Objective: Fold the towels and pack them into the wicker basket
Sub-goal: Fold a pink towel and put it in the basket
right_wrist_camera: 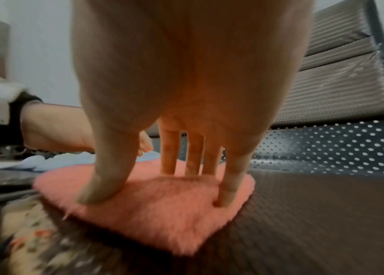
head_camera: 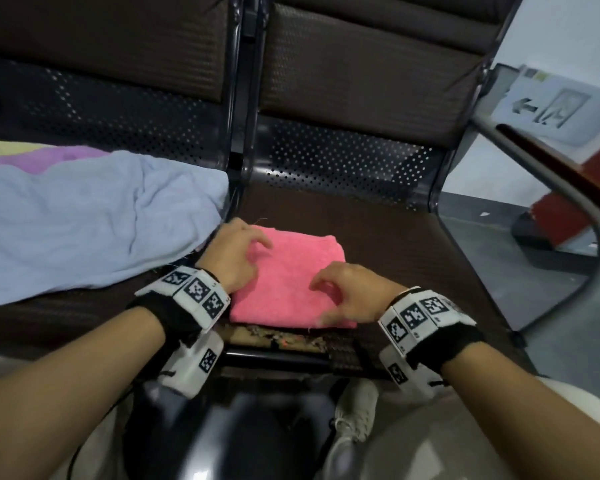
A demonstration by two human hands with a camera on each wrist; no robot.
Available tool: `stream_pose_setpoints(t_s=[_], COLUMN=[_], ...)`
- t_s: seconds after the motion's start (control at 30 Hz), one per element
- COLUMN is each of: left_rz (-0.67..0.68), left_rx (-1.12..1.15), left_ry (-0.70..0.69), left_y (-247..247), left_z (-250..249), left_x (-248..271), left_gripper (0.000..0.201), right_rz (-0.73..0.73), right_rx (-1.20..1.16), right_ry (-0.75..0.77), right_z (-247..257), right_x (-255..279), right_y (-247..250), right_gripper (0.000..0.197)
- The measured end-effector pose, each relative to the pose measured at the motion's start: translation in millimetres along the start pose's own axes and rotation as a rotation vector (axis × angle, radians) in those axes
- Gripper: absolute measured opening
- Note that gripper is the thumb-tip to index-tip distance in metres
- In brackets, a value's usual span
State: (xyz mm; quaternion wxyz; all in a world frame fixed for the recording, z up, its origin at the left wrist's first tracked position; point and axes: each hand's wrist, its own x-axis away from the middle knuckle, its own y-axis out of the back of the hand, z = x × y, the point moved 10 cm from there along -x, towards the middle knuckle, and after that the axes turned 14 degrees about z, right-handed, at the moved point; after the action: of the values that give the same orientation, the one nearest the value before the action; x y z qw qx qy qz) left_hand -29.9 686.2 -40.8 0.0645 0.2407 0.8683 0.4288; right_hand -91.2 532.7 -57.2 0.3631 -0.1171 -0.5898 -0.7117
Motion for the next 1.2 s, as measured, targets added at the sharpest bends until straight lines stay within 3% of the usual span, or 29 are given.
stream_pose_setpoints(t_s=[0.1, 0.2, 0.27, 0.47, 0.6, 0.77, 1.0, 1.1, 1.2], left_rz=[0.242, 0.361, 0.392, 0.229, 0.31, 0.338, 0.285, 0.27, 0.231], left_rx=[-0.056, -0.21, -0.317, -0.373, -0.214, -0.147, -0.036, 0.0, 0.004], left_ry=[-0.122, -0.101, -0.075, -0.046, 0.005, 0.06, 0.208, 0.273, 0.286], left_y=[-29.6, -43.5, -43.9, -20.1, -20.0, -11.8, 4.4, 3.2, 4.7], left_z=[-24.4, -24.4, -22.9, -30.8, -25.8, -19.0, 7.1, 24.6, 35.3], left_x=[18.7, 32.8, 40.9, 49.6, 44.6, 27.0, -5.6, -16.1, -26.1], left_gripper=[0.021, 0.052, 0.071, 0.039, 0.02, 0.008, 0.01, 0.017, 0.023], right_rz=[-0.079, -0.188, -0.213, -0.166, -0.037, -0.131, -0.363, -0.311, -0.271], right_rx=[0.079, -0.001, -0.071, -0.041, -0.031, -0.054, -0.396, -0.517, -0.51], right_ry=[0.002, 0.019, 0.032, -0.007, -0.037, -0.067, -0.16, -0.213, -0.264], right_z=[11.0, 15.9, 16.2, 5.7, 2.6, -10.4, -59.5, -77.3, -86.0], right_x=[8.5, 22.5, 32.4, 47.5, 43.7, 34.1, 3.8, -16.3, -29.7], right_y=[-3.0, 5.2, 8.9, 1.1, -13.5, 12.2, 46.5, 39.3, 35.9], right_gripper=[0.054, 0.032, 0.027, 0.03, 0.065, 0.028, 0.016, 0.006, 0.017])
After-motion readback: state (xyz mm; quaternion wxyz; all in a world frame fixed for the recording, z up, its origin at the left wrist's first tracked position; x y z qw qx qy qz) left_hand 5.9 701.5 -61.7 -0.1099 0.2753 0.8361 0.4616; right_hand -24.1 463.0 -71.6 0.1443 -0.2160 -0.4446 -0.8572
